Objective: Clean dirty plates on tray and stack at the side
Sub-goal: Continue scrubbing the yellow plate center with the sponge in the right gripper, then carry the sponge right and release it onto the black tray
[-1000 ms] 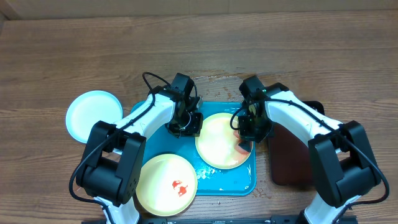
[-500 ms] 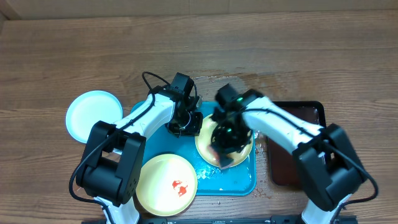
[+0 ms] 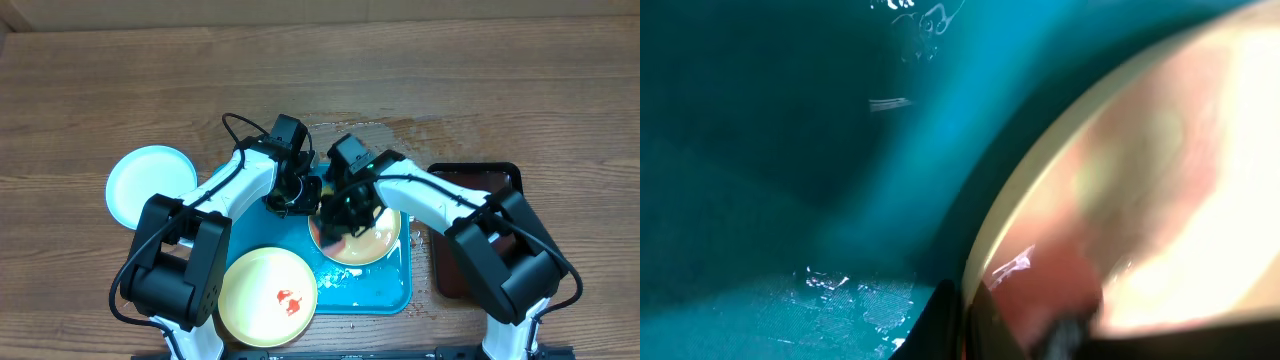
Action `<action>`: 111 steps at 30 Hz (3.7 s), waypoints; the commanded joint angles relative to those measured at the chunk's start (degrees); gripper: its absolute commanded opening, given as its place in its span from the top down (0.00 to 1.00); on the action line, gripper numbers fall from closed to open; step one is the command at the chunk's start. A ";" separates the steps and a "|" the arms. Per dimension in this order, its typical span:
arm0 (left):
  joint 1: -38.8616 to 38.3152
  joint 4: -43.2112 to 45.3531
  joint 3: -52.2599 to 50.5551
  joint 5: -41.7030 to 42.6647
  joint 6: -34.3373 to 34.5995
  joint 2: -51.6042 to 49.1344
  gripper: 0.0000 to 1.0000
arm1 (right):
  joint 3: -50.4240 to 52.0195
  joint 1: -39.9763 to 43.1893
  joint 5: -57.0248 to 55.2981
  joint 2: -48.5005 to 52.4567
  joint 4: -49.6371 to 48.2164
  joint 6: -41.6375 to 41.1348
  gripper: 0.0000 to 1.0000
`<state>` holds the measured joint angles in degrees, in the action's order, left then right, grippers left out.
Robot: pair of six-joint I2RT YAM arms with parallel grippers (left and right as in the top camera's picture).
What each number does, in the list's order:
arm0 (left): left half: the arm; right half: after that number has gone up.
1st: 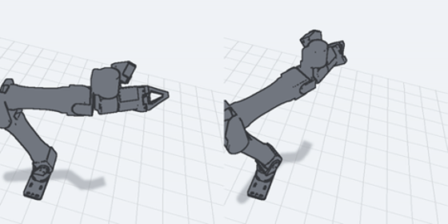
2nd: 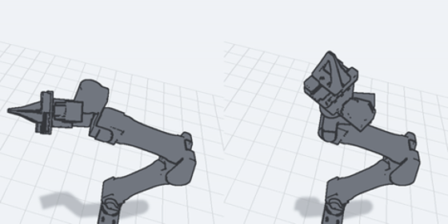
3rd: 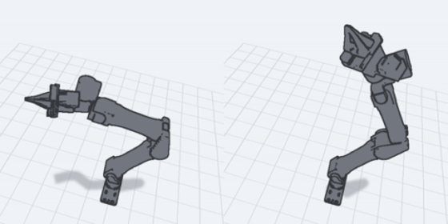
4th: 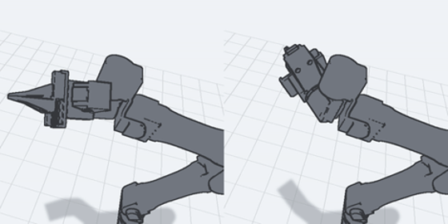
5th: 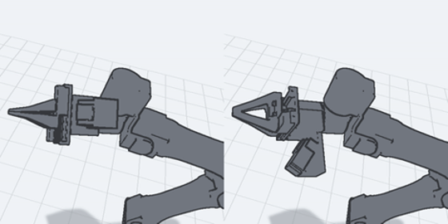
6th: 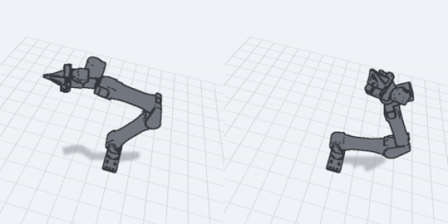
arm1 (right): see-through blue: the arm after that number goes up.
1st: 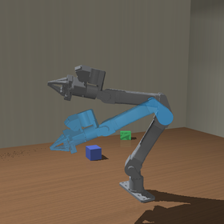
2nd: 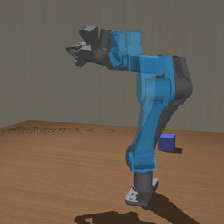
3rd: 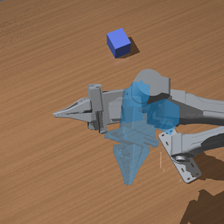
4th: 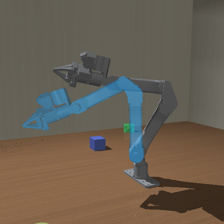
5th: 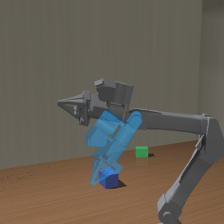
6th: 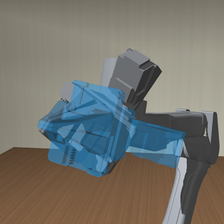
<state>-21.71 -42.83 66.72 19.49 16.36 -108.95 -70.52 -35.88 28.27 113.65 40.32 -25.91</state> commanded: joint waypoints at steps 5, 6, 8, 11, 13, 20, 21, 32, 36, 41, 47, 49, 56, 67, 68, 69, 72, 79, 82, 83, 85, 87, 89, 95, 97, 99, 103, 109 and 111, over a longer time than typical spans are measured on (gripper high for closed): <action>-0.48 -0.87 -0.44 0.04 0.39 -0.44 0.96 | -1.14 6.93 -12.35 1.42 -4.76 -4.79 0.96; -0.48 -0.87 -0.44 0.04 0.39 -0.44 0.96 | -1.14 7.30 -12.70 1.42 -5.01 -4.79 0.96; -0.48 -0.87 -0.44 0.02 0.37 -0.44 0.96 | -1.14 8.24 -13.86 1.42 -5.64 -4.74 0.96; -0.48 -0.90 -0.44 0.00 0.39 -0.44 0.96 | -1.14 8.83 -16.15 1.42 -5.92 -4.76 0.96; -0.46 -0.87 -0.44 0.00 0.44 -0.44 0.96 | -1.14 8.92 -17.90 1.42 -5.49 -4.79 0.96; -0.42 -0.87 -0.44 -0.46 0.59 -0.44 0.95 | -1.14 10.80 -29.66 1.42 1.53 -5.25 0.96; -0.42 -0.87 -0.44 -0.44 0.59 -0.44 0.96 | -1.14 11.28 -30.93 1.42 2.62 -5.22 0.96; -0.37 -0.81 -0.44 -2.03 1.84 -0.44 0.96 | -1.20 11.85 -39.21 1.42 11.74 -4.07 0.96; -0.37 -0.63 -0.44 -2.03 1.88 -0.44 0.96 | -1.25 11.85 -38.73 1.42 16.06 -1.36 0.96; -0.39 -0.46 -0.44 -2.03 1.88 -0.44 0.96 | -1.25 11.85 -38.69 1.40 21.79 -0.63 0.96; -0.39 0.00 -0.44 -1.90 2.12 -0.44 0.96 | -1.25 11.85 -25.22 1.40 25.03 10.34 0.96; -0.39 0.07 -0.44 -1.86 2.12 -0.44 0.96 | -1.25 11.85 -17.40 1.40 24.92 14.88 0.96; -0.39 0.07 -0.44 -1.62 2.54 -0.44 0.96 | -1.25 11.85 -2.38 1.40 21.75 19.93 0.96; -0.39 0.07 -0.44 -0.85 2.54 -0.44 0.96 | -1.11 11.82 0.37 1.46 14.58 12.66 0.96; -0.37 0.09 -0.44 -0.31 2.54 -0.44 0.96 | -1.11 11.82 0.37 1.46 13.84 11.91 0.96; -0.37 0.13 -0.44 -0.09 2.51 -0.44 0.96 | -1.11 11.82 0.37 1.46 13.14 11.04 0.96; -0.37 0.24 -0.44 0.07 2.54 -0.44 0.96 | -1.11 11.78 2.05 1.46 10.86 10.49 0.96; -0.39 0.28 -0.44 -0.46 2.49 -0.44 0.96 | -2.43 11.96 0.09 1.27 6.27 11.32 0.96; -0.39 0.42 -0.44 -0.44 2.34 -0.44 0.96 | -4.52 11.96 -6.34 -0.26 8.85 11.30 0.96; -0.39 0.48 -0.44 -0.42 2.25 -0.44 0.96 | -5.64 11.96 -9.03 -1.20 10.62 11.30 0.96; -0.39 0.66 -0.44 -0.39 1.84 -0.44 0.96 | -8.17 11.96 -12.50 -3.08 14.43 11.34 0.96; -0.39 0.79 -0.44 -0.39 1.84 -0.44 0.96 | -10.73 11.96 -14.29 -4.76 17.75 11.54 0.96; -0.39 0.90 -0.44 -0.39 1.84 -0.44 0.96 | -13.94 11.96 -14.75 -6.69 21.46 12.61 0.96; -0.37 1.25 -0.44 -0.42 1.79 -0.44 0.96 | -21.68 12.41 -19.58 -9.99 33.24 11.45 0.96; -0.39 1.29 -0.44 -0.44 1.40 -0.44 0.96 | -22.71 12.87 -24.20 -10.64 36.87 8.57 0.96; -0.37 1.29 -0.44 -0.42 1.42 -0.44 0.96 | -22.73 13.94 -29.29 -11.17 40.70 5.49 0.96; -0.39 1.27 -0.44 -0.39 1.40 -0.44 0.96 | -22.47 19.98 -35.06 -11.21 48.11 0.52 0.96; -0.37 1.25 -0.44 -0.42 1.42 -0.44 0.96 | -20.55 28.89 -35.08 -11.19 47.80 0.57 0.96; -0.37 1.18 -0.44 -0.39 1.42 -0.44 0.96 | -18.51 31.69 -34.64 -11.19 45.94 0.61 0.96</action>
<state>-22.26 -41.91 66.70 19.92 18.04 -108.95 -91.81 -7.75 -5.15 103.24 88.01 -24.21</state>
